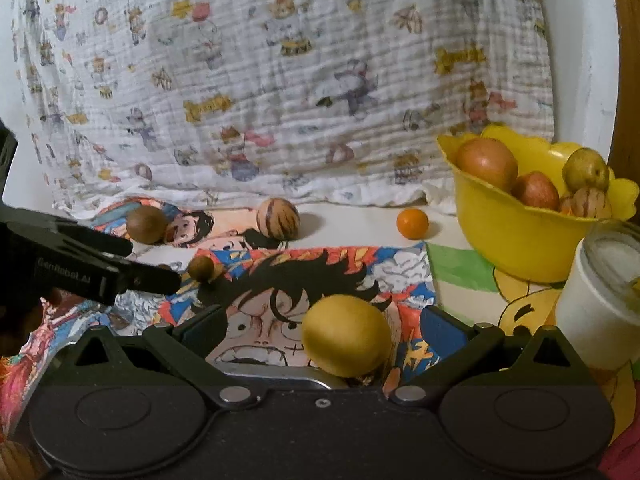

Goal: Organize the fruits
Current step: 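Grasp a small brown kiwi with the left tool while the right tool grasps the yellow lemon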

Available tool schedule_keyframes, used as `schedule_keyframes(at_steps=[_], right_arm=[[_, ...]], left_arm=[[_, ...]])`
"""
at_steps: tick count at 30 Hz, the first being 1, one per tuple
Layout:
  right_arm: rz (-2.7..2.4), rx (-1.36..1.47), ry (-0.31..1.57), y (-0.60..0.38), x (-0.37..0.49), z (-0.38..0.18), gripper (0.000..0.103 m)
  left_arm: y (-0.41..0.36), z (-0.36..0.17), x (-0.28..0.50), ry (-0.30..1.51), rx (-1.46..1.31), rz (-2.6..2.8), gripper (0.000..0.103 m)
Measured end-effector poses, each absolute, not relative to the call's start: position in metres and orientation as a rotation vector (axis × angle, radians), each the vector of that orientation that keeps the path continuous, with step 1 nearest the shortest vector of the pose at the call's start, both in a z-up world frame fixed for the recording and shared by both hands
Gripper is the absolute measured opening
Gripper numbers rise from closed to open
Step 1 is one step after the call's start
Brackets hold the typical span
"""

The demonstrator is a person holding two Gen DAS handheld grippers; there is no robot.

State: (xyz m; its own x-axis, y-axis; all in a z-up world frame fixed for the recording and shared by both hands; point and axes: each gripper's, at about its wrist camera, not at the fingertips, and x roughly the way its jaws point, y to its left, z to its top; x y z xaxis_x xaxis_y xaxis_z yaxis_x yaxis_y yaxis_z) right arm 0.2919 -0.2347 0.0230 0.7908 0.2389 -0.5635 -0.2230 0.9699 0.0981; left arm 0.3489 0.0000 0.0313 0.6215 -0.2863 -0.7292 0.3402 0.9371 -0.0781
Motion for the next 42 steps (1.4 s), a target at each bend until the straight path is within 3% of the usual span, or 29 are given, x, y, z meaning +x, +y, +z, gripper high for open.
schedule_keyframes(at_steps=[9,15,26,36,42], right_arm=[[0.194,0.025,0.664,-0.227,0.307,0.006,0.102],[0.16,0.034,0.679,-0.224,0.315,-0.003,0.095],[0.129,0.0,0.703,-0.214,0.324,-0.016,0.079],[0.099,-0.033,0.669,-0.208,0.326,-0.018,0.07],[0.086,-0.052,0.662,-0.207,0.326,-0.021,0.066]], left_arm=[[-0.004,0.016,0.362,0.826,0.081,-0.381,0.102],[-0.004,0.007,0.375,0.83,0.088,-0.374,0.096],[-0.008,-0.006,0.389,0.851,0.086,-0.366,0.071],[-0.012,-0.016,0.392,0.849,0.093,-0.347,0.052],[-0.018,-0.016,0.39,0.82,0.145,-0.336,0.035]])
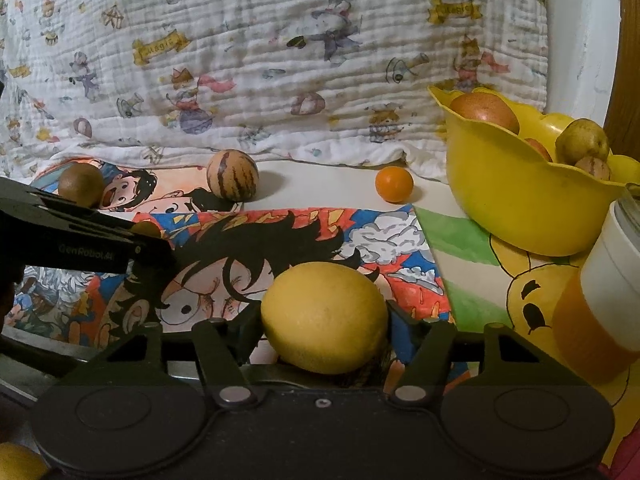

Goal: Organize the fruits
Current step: 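Grasp a small brown kiwi with the left tool while the right tool grasps the yellow lemon, then carry the small kiwi into the tray with the left tool while the right tool places the lemon there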

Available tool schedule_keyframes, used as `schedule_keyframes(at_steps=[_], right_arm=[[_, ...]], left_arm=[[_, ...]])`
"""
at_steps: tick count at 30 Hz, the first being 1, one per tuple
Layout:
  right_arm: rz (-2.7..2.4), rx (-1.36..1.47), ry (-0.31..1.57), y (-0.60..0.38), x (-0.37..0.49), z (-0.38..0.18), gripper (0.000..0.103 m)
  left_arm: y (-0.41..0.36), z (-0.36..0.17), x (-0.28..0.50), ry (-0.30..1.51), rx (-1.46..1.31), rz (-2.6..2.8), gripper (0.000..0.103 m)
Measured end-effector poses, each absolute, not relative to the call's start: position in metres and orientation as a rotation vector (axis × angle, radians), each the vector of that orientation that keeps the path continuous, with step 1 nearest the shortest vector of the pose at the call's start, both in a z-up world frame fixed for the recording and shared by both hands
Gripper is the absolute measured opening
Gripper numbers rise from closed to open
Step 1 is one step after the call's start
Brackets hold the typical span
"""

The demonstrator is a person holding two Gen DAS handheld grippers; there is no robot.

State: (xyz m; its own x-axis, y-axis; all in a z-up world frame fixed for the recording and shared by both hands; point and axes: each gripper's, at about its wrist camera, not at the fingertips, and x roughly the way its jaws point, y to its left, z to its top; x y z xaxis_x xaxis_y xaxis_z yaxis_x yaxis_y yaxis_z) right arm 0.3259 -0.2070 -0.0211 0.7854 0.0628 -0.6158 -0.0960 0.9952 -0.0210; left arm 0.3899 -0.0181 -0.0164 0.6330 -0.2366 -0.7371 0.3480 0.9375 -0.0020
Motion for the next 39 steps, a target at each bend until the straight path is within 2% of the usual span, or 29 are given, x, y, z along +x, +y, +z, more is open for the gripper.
schedule_keyframes(at_steps=[1,15,25,39], right_arm=[[0.084,-0.058,0.658,-0.206,0.326,-0.022,0.066],[0.118,-0.036,0.63,-0.206,0.318,-0.017,0.065],[0.254,-0.03,0.563,-0.214,0.285,0.015,0.065],[0.433,-0.143,0.643,-0.228,0.219,0.018,0.065]], left_arm=[[-0.019,-0.016,0.39,0.818,0.15,-0.335,0.032],[-0.034,-0.006,0.372,0.821,0.148,-0.382,0.031],[-0.026,0.017,0.337,0.865,-0.007,-0.46,0.031],[-0.043,0.014,0.293,0.942,0.024,-0.582,0.031]])
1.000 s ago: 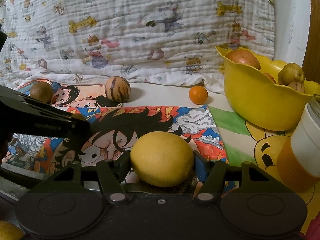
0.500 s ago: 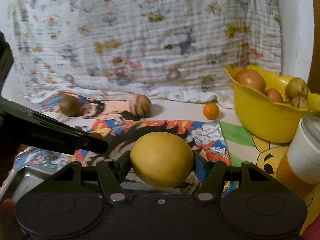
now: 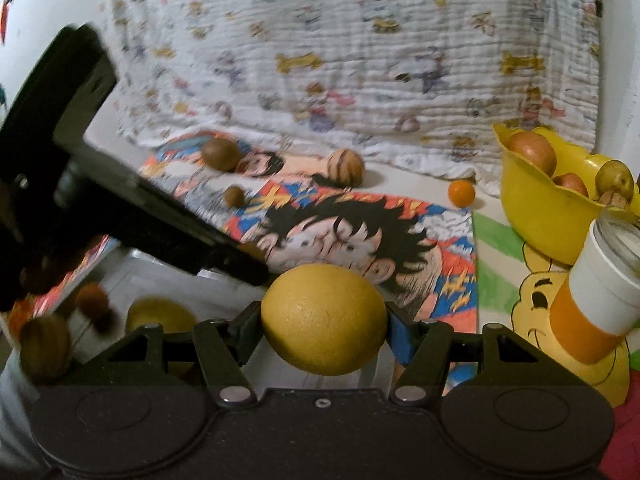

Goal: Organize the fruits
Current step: 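Carry the small kiwi into the tray with the left tool while the right tool places the lemon there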

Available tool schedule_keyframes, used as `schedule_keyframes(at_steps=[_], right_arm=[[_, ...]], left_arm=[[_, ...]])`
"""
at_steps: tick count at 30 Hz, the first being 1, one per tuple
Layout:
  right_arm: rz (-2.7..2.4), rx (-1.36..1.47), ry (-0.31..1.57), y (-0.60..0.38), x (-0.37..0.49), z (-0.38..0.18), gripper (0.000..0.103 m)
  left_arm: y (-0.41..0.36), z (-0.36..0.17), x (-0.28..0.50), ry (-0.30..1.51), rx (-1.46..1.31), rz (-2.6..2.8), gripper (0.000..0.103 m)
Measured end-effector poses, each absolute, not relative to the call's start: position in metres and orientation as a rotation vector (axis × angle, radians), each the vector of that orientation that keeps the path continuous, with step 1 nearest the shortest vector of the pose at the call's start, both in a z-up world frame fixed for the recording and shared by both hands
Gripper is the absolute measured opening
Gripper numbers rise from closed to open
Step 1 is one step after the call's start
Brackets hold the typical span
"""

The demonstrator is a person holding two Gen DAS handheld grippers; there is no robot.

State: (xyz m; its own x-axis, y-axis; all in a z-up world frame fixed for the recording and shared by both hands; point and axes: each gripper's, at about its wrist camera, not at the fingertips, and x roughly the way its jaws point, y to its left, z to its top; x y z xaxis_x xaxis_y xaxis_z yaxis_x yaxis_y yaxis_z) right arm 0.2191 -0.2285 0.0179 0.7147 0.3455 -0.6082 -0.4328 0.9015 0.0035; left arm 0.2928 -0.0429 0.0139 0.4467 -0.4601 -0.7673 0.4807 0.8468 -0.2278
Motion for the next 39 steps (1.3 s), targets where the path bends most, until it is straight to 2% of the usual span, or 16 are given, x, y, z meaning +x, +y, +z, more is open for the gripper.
schedule_keyframes(at_steps=[16,39], right_arm=[[0.601,-0.332,0.722,-0.226,0.175,0.01,0.065],[0.631,-0.367,0.769,-0.222,0.174,0.0,0.066]], left_arm=[[-0.069,0.005,0.282,1.035,0.117,-0.697,0.031],[-0.082,-0.002,0.283,1.069,0.184,-0.719,0.032]])
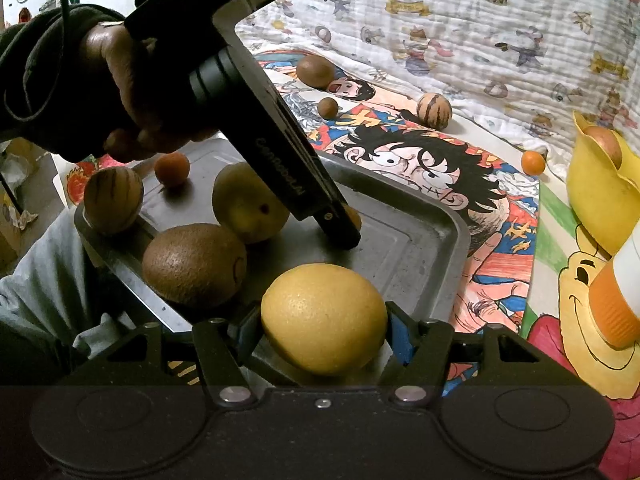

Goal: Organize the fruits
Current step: 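Carry the small kiwi into the tray with the left tool while the right tool places the lemon there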

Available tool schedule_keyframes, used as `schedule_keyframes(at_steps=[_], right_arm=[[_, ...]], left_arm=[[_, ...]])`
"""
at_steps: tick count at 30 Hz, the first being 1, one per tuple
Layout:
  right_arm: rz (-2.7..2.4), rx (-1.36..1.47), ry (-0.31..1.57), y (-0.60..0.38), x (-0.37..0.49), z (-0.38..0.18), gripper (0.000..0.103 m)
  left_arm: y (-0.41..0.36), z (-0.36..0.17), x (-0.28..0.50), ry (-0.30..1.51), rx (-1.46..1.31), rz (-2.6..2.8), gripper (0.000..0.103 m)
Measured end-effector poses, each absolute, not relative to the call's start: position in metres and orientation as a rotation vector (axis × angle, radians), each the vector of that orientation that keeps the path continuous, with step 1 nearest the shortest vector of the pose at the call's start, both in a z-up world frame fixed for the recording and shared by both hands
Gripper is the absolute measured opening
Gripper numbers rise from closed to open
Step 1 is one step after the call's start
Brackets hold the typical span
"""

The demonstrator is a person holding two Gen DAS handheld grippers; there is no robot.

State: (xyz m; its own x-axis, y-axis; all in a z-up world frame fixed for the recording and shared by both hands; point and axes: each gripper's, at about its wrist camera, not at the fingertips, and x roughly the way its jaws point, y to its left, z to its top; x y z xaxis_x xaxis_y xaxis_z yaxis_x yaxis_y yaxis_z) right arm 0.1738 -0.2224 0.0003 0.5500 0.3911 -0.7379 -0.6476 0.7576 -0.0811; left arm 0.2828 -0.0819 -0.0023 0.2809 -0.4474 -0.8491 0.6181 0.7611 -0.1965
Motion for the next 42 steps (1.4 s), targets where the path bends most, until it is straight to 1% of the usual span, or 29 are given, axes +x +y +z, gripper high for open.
schedule_keyframes(at_steps=[6,12,18,20,25,27,29,30,31,32,33,34,35,36,40,42], right_arm=[[0.634,-0.369,0.772,-0.222,0.174,0.001,0.066],[0.632,-0.372,0.771,-0.222,0.173,0.0,0.067],[0.632,-0.368,0.775,-0.222,0.174,0.0,0.07],[0.632,-0.369,0.776,-0.222,0.174,0.0,0.071],[0.638,-0.365,0.779,-0.222,0.173,-0.001,0.075],[0.64,-0.361,0.779,-0.222,0.173,0.0,0.078],[0.644,-0.359,0.775,-0.223,0.172,0.001,0.081],[0.645,-0.36,0.772,-0.223,0.172,0.002,0.081],[0.645,-0.359,0.771,-0.223,0.172,0.003,0.081],[0.647,-0.359,0.77,-0.223,0.172,0.004,0.084],[0.647,-0.359,0.769,-0.223,0.172,0.005,0.087],[0.647,-0.358,0.768,-0.223,0.172,0.006,0.093],[0.649,-0.358,0.765,-0.224,0.171,0.007,0.096],[0.653,-0.357,0.764,-0.223,0.171,0.008,0.096],[0.657,-0.364,0.757,-0.222,0.168,0.011,0.098],[0.656,-0.369,0.752,-0.221,0.167,0.012,0.099]], left_arm=[[-0.082,-0.002,0.282,1.069,0.184,-0.72,0.033],[-0.084,-0.002,0.281,1.067,0.184,-0.728,0.038],[-0.084,-0.002,0.281,1.067,0.182,-0.729,0.039],[-0.084,-0.001,0.281,1.064,0.183,-0.729,0.043],[-0.084,0.003,0.279,1.056,0.178,-0.73,0.047],[-0.083,0.005,0.279,1.051,0.175,-0.729,0.049],[-0.082,0.008,0.278,1.042,0.168,-0.723,0.058],[-0.081,0.009,0.278,1.036,0.164,-0.718,0.06],[-0.08,0.012,0.278,1.029,0.161,-0.714,0.065],[-0.078,0.014,0.277,1.021,0.157,-0.709,0.071],[-0.076,0.017,0.276,1.01,0.151,-0.703,0.075],[-0.074,0.02,0.275,0.997,0.145,-0.696,0.082],[-0.072,0.023,0.273,0.984,0.14,-0.689,0.085],[-0.069,0.026,0.272,0.971,0.136,-0.682,0.086],[-0.057,0.04,0.263,0.916,0.123,-0.648,0.095],[-0.049,0.047,0.257,0.886,0.115,-0.626,0.098]])
